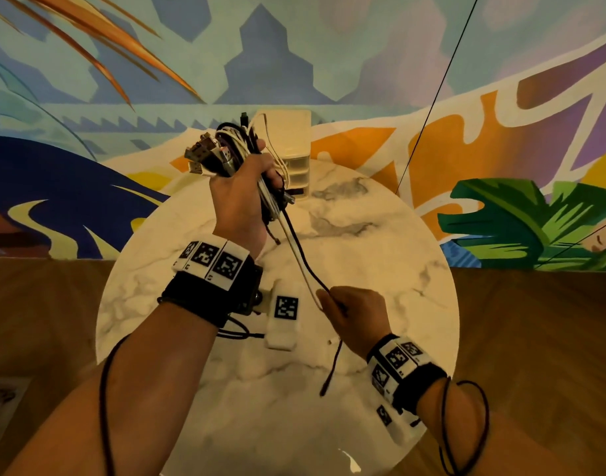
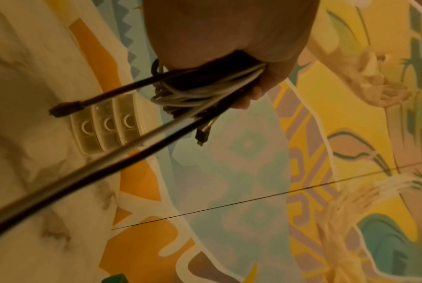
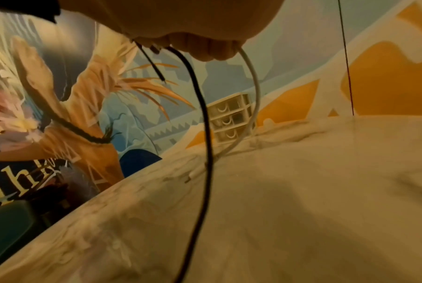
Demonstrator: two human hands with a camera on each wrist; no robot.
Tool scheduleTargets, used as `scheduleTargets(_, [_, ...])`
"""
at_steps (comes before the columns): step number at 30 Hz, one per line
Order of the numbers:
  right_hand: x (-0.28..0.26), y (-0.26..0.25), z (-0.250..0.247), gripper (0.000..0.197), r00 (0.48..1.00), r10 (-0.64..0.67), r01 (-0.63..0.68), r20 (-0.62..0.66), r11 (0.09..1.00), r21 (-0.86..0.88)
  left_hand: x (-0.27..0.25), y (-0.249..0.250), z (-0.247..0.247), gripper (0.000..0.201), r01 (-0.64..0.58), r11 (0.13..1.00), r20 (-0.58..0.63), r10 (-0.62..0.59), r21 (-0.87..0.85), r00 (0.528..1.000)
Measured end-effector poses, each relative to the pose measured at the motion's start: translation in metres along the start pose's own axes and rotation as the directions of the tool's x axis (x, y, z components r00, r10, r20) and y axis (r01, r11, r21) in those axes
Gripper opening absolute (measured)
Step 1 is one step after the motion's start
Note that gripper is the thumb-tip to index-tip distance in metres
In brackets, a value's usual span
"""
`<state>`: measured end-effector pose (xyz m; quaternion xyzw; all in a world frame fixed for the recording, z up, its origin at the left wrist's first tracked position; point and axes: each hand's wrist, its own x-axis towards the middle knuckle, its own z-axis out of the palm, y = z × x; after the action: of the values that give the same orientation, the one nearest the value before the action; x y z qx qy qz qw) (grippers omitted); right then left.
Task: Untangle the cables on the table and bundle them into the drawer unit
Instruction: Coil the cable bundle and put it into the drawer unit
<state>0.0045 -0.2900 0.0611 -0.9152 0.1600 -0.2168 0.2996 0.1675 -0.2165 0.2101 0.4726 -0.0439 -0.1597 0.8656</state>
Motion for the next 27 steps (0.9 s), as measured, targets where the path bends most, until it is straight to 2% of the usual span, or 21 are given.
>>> scheduleTargets(5, [-0.002, 0.011, -0.003, 0.048, 0.999, 0.038, -0.038, 0.005, 0.999, -0.029, -0.004, -0.003, -0.001, 0.017, 0.045, 0.999, 0.009, -0.045, -0.026, 0.999])
scheduleTargets(12, [-0.001, 0.023, -0.003, 0.045, 0.994, 0.082, -0.077, 0.076, 0.995, -0.066, -0.007, -0.007, -0.002, 0.015, 0.079, 0.994, 0.015, -0.078, -0.076, 0.997])
scheduleTargets(13, [0.001, 0.025, -0.003, 0.039, 0.992, 0.104, -0.102, 0.067, 0.994, -0.031, -0.006, -0.007, -0.004, 0.016, 0.078, 0.994, 0.023, -0.076, -0.073, 0.997])
scheduleTargets(15, [0.008, 0.029, -0.007, 0.028, 0.986, 0.169, -0.167, -0.002, 0.975, 0.145, -0.005, -0.005, -0.006, 0.019, 0.064, 0.997, 0.042, -0.062, -0.046, 0.997])
scheduleTargets(17, [0.02, 0.021, -0.016, 0.043, 0.977, 0.193, -0.153, -0.087, 0.927, 0.342, -0.005, -0.003, -0.008, 0.021, 0.046, 0.999, 0.061, -0.046, -0.008, 0.997])
scheduleTargets(18, [0.027, 0.008, -0.022, 0.053, 0.984, 0.17, -0.135, -0.06, 0.914, 0.382, -0.005, -0.005, -0.007, 0.022, 0.045, 0.999, 0.073, -0.046, 0.006, 0.996])
scheduleTargets(20, [0.04, -0.022, -0.025, 0.059, 0.988, 0.07, -0.12, 0.141, 0.913, 0.39, -0.008, -0.007, -0.004, 0.026, 0.057, 0.998, 0.102, -0.059, 0.024, 0.993])
scheduleTargets(22, [0.049, -0.044, -0.017, 0.037, 0.929, 0.009, -0.18, 0.369, 0.883, 0.434, -0.011, -0.008, -0.002, 0.032, 0.09, 0.996, 0.141, -0.092, 0.021, 0.986])
scheduleTargets(23, [0.051, -0.052, -0.012, 0.022, 0.898, 0.01, -0.244, 0.44, 0.844, 0.478, -0.013, -0.007, -0.002, 0.034, 0.114, 0.993, 0.175, -0.115, 0.015, 0.978])
scheduleTargets(24, [0.053, -0.054, -0.007, 0.02, 0.874, 0.027, -0.309, 0.485, 0.801, 0.513, -0.015, -0.005, -0.002, 0.035, 0.141, 0.99, 0.222, -0.139, 0.01, 0.965])
scheduleTargets(25, [0.053, -0.053, -0.004, 0.03, 0.85, 0.059, -0.364, 0.524, 0.784, 0.503, -0.016, -0.003, -0.003, 0.036, 0.168, 0.986, 0.281, -0.162, 0.004, 0.946])
scheduleTargets(27, [0.054, -0.045, -0.001, 0.042, 0.814, 0.106, -0.391, 0.571, 0.827, 0.403, -0.019, 0.003, -0.007, 0.036, 0.216, 0.976, 0.409, -0.197, 0.001, 0.891])
